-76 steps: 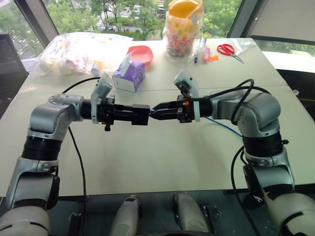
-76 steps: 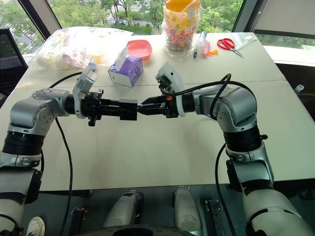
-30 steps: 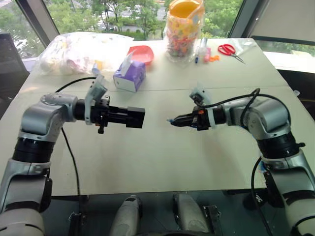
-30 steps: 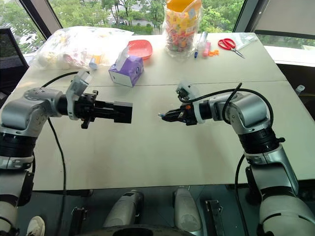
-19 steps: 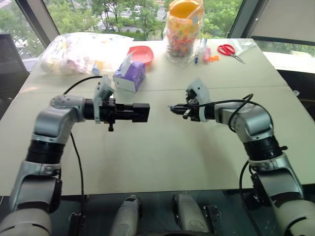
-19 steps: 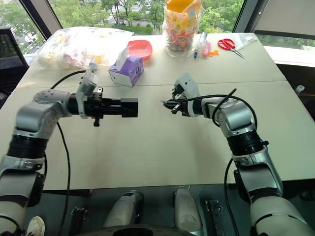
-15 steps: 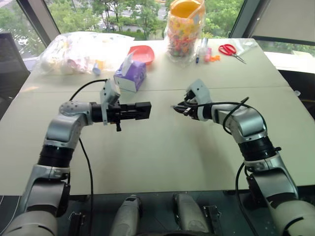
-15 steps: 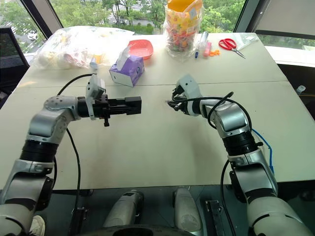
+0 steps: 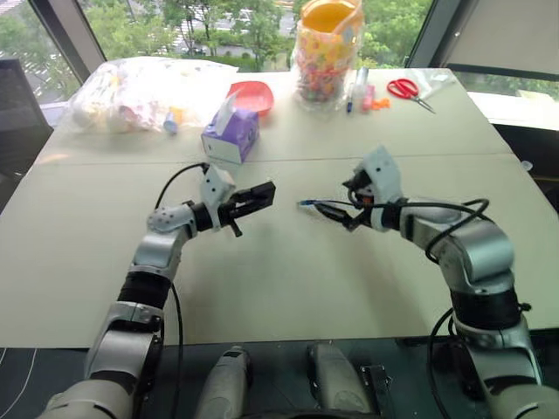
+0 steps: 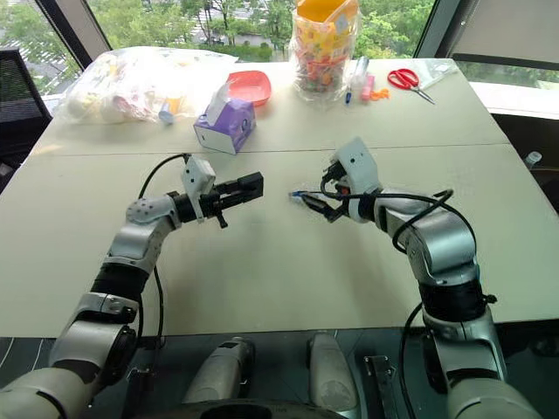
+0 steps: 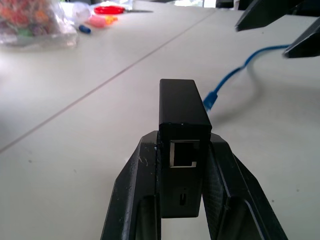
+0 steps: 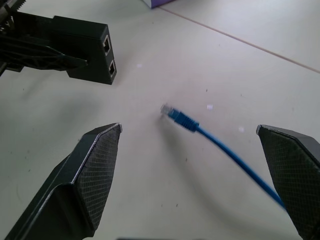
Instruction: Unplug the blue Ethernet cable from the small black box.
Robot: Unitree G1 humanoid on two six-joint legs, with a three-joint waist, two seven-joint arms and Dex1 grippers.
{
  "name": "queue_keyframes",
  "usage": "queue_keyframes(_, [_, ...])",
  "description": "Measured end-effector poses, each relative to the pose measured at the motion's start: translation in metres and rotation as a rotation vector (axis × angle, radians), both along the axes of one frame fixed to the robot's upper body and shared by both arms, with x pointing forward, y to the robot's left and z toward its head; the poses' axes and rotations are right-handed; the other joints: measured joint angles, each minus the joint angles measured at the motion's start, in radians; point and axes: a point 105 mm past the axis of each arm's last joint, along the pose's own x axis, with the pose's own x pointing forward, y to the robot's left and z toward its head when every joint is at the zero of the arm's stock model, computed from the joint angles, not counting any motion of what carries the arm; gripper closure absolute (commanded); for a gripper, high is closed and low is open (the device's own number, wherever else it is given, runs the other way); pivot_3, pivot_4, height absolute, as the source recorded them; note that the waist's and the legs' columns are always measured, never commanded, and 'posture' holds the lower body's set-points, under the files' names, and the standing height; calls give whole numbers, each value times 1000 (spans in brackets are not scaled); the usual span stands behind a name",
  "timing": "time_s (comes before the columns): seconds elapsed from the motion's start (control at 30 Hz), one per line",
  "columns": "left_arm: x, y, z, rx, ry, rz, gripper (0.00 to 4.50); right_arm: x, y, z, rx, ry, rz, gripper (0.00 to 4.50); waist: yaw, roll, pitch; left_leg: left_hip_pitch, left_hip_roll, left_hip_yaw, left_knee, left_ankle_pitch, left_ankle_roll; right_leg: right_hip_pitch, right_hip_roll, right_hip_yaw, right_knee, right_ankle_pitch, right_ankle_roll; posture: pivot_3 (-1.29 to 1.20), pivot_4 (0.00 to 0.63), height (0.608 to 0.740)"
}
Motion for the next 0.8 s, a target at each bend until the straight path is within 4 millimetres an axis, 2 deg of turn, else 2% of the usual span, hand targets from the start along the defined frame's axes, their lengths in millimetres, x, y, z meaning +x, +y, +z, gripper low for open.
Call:
queue_keyframes(0.17, [-1, -1, -11, -23, 30, 13, 4015, -12, 1, -2, 7, 13, -21, 27, 1, 0, 0, 1, 0, 0, 1, 0, 0, 1, 0, 0, 0, 0, 0, 0, 150, 740])
queue_keyframes(0.23, [-1, 0, -13, -25, 31, 16, 2959, -17, 4, -3, 10, 18, -16, 0, 1, 0, 0, 2, 0, 0, 1, 0, 0, 2, 0, 0, 0, 0, 0, 0, 150, 740])
queue_keyframes(0.4, [-5, 11, -27, -8, 74, 45, 703, -23, 4, -5, 3, 26, -13, 0, 1, 0, 0, 2, 0, 0, 0, 0, 0, 2, 0, 0, 0, 0, 0, 0, 150, 740])
queue_keyframes(0.47, [-5, 17, -27, -1, 75, 60, 26, -24, 5, -6, 4, 31, -7, 0, 2, 0, 0, 2, 0, 0, 1, 0, 0, 3, 0, 0, 0, 0, 0, 0, 150, 740])
queue_keyframes(0.63, [-16, 38, -15, 32, 57, 74, 26, -31, 1, -8, -26, 46, 15, 0, 1, 0, 0, 2, 0, 0, 0, 0, 0, 2, 0, 0, 0, 0, 0, 0, 150, 740])
queue_keyframes(0.8, [-29, 44, 4, 29, 46, 57, 26, -36, -2, -13, -34, 71, 38, 0, 3, 0, 0, 2, 0, 0, 0, 0, 0, 3, 0, 0, -1, 0, 0, 0, 150, 740])
